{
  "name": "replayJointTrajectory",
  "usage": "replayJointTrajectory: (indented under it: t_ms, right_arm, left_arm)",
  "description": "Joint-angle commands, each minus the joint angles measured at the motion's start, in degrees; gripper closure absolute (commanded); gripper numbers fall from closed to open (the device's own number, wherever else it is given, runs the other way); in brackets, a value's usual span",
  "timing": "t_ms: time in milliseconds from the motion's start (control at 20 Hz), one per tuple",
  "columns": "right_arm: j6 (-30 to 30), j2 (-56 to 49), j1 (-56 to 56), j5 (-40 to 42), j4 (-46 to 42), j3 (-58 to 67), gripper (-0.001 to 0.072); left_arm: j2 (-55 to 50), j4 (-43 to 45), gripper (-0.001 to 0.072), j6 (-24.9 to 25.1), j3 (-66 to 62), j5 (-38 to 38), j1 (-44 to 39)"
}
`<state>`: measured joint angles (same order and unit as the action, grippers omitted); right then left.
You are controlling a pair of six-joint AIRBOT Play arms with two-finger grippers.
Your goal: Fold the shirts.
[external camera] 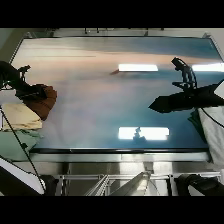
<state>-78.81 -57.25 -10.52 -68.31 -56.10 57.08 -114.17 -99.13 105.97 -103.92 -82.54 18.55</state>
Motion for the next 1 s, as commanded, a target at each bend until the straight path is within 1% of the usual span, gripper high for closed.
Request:
replayJointTrajectory:
  t_ms: [0,50,100,150,250,300,450,600,650,900,950]
  right_arm:
    - [-0.02,0.04,-0.04,-0.04,0.00,-0.02,0.0693]
    - [-0.02,0.04,-0.04,-0.02,0.00,-0.02,0.0693]
    - [-0.02,0.04,-0.04,-0.02,0.00,-0.02,0.0693]
    - [-0.02,0.04,-0.04,-0.02,0.00,-0.02,0.0693]
    - [-0.02,0.04,-0.04,-0.04,0.00,-0.02,0.0693]
    - [-0.02,0.04,-0.04,-0.02,0.00,-0.02,0.0693]
    - [-0.02,0.04,-0.04,-0.02,0.00,-0.02,0.0693]
    - [-0.02,0.04,-0.04,-0.02,0.00,-0.02,0.0693]
    - [-0.02,0.04,-0.04,-0.02,0.00,-0.02,0.0693]
    - [-0.02,0.04,-0.04,0.00,-0.02,-0.02,0.0693]
    - [-0.02,0.04,-0.04,0.00,0.00,-0.02,0.0693]
  left_arm:
    - [-3.96,2.71,-0.0013,-0.15,-1.57,-1.46,-2.05]
    - [-4.35,3.82,-0.0003,-0.20,-1.57,-1.42,-3.10]
    - [-4.61,4.70,0.0058,-0.20,-1.57,-1.40,-4.17]
    - [-4.81,5.64,0.0249,-0.15,-1.57,-1.46,-5.33]
    - [-4.74,7.28,0.0697,0.31,-1.64,-1.64,-8.00]
    - [-4.72,7.65,0.0681,0.28,-1.68,-1.75,-9.25]
    - [-4.48,7.43,0.0680,0.66,-1.73,-2.89,-14.43]
    - [-3.08,6.73,0.0680,1.62,-1.73,-3.54,-22.53]
    - [-1.84,4.15,0.0680,2.97,-1.70,-3.02,-25.70]
    - [4.13,-16.55,0.0680,3.74,-1.73,0.57,-39.54]
    - [5.03,-19.41,0.0680,3.76,-1.73,1.07,-41.88]
